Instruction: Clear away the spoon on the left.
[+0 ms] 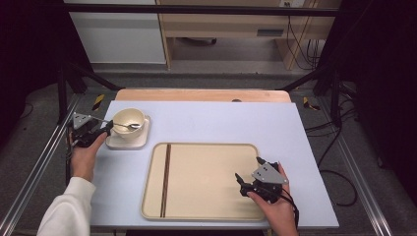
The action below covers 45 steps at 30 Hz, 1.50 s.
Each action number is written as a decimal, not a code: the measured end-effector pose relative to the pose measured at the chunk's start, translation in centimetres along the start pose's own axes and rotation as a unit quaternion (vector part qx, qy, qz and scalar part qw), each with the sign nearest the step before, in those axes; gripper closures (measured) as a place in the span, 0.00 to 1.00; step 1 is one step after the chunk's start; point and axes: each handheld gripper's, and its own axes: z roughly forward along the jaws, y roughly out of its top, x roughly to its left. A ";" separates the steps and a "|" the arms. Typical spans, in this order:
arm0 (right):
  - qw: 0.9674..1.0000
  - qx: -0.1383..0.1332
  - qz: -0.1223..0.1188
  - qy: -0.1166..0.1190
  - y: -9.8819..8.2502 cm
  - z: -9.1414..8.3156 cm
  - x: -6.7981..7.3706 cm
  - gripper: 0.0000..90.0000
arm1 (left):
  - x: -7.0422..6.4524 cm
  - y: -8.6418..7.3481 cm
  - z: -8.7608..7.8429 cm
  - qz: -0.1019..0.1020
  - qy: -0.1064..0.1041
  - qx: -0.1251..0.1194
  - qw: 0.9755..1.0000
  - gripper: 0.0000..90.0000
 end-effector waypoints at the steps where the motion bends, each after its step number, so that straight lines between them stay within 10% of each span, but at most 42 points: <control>1: 1.000 0.000 0.000 0.001 0.0 0.0 0.0 0.15 | 0.0 0.0 0.0 -0.001 0.001 -0.004 1.000 0.46; 17: 1.000 0.006 0.003 0.005 -0.1 0.2 0.1 0.15 | 1.2 -0.5 1.1 -0.048 -0.004 -0.036 0.998 0.60; 33: 1.000 0.008 0.001 0.006 -0.1 0.3 0.1 0.15 | -1.6 1.9 -2.5 -0.017 -0.073 -0.110 0.991 0.99; 38: 1.000 0.006 0.005 0.002 -0.1 0.3 -0.1 0.15 | -2.8 2.7 -3.3 0.007 -0.072 -0.117 0.991 0.99; 45: 1.000 0.004 0.014 0.002 -0.3 0.3 -0.5 0.15 | -3.1 3.9 -5.1 -0.010 -0.068 -0.143 0.987 0.99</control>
